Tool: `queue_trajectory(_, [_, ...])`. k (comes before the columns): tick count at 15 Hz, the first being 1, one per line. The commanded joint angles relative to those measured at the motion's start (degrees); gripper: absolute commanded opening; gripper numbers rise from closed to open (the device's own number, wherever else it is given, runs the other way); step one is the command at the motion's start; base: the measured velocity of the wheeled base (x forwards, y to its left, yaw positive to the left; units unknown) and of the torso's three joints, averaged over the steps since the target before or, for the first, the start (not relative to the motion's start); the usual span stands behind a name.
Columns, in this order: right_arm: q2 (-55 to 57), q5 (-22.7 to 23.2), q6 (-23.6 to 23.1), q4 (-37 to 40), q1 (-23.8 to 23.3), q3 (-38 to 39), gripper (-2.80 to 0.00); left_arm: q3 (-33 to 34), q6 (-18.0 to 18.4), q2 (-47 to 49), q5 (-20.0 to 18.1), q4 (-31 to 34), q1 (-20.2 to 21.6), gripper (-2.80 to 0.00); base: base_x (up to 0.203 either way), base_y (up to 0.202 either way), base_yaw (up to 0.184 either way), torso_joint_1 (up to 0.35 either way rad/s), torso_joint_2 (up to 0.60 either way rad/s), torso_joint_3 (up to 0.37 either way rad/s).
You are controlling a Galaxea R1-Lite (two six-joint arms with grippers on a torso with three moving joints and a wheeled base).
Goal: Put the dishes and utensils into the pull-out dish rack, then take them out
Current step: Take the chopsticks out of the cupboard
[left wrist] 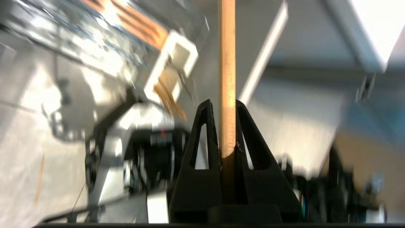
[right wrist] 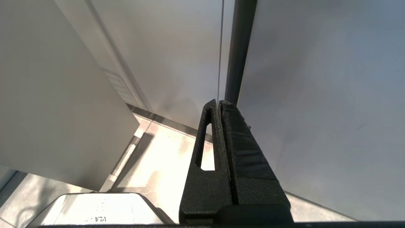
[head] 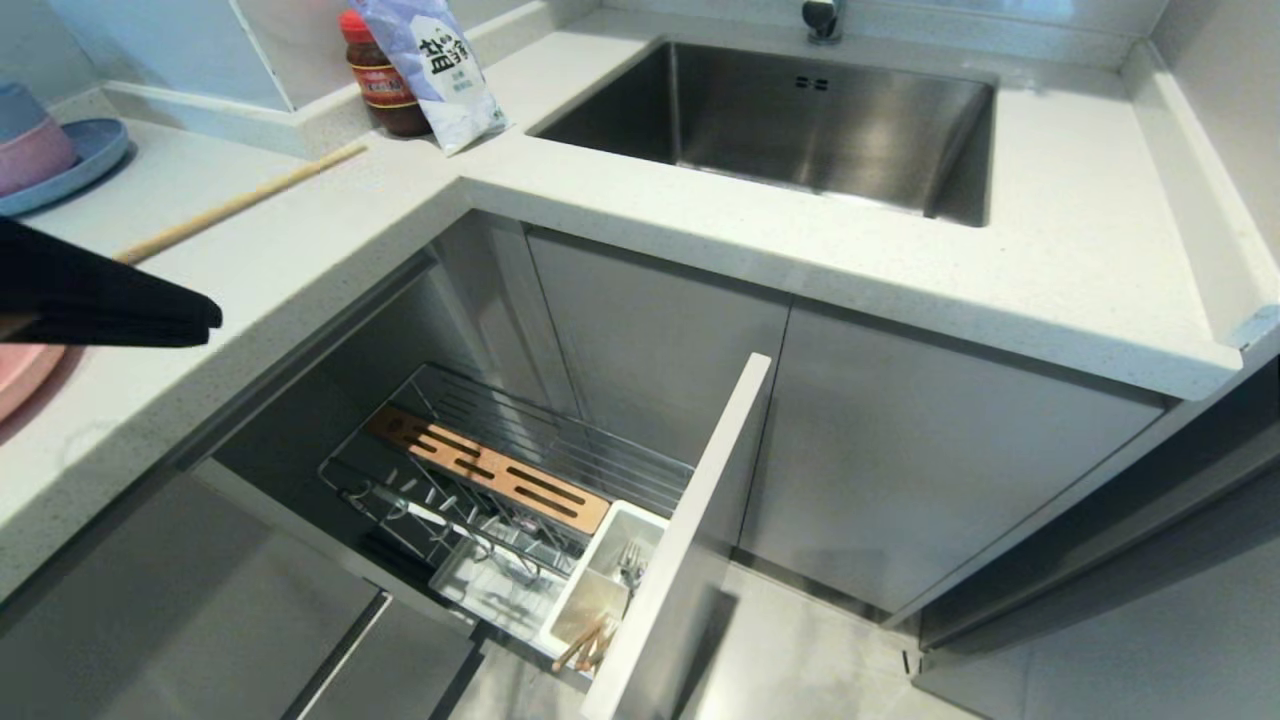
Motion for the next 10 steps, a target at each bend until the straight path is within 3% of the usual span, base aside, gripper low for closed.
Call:
queue_trajectory(1, [-0.1, 0.0, 0.0, 0.0, 0.0, 0.1, -2.80, -0.1, -0.2, -1.3, 0.0, -2.2, 7.7, -2.80, 0.000, 0.000, 0.000, 0.000, 0.00, 0.000])
queue_trajectory(3, [-0.1, 0.0, 0.0, 0.0, 0.0, 0.1, -2.80, 0.1, -0.3, -1.3, 1.9, -4.3, 13.3, -2.80, 0.000, 0.000, 0.000, 0.000, 0.00, 0.000])
queue_trajectory(6, [-0.1, 0.0, 0.0, 0.0, 0.0, 0.1, -2.80, 1.0, -2.1, -1.1, 10.0, -5.1, 18.4, -2.80, 0.000, 0.000, 0.000, 0.000, 0.00, 0.000])
queue_trajectory(10, [-0.1, 0.0, 0.0, 0.0, 0.0, 0.1, -2.80, 6.7, -5.7, -1.0, 12.7, -9.9, 27.8, -2.80, 0.000, 0.000, 0.000, 0.000, 0.00, 0.000])
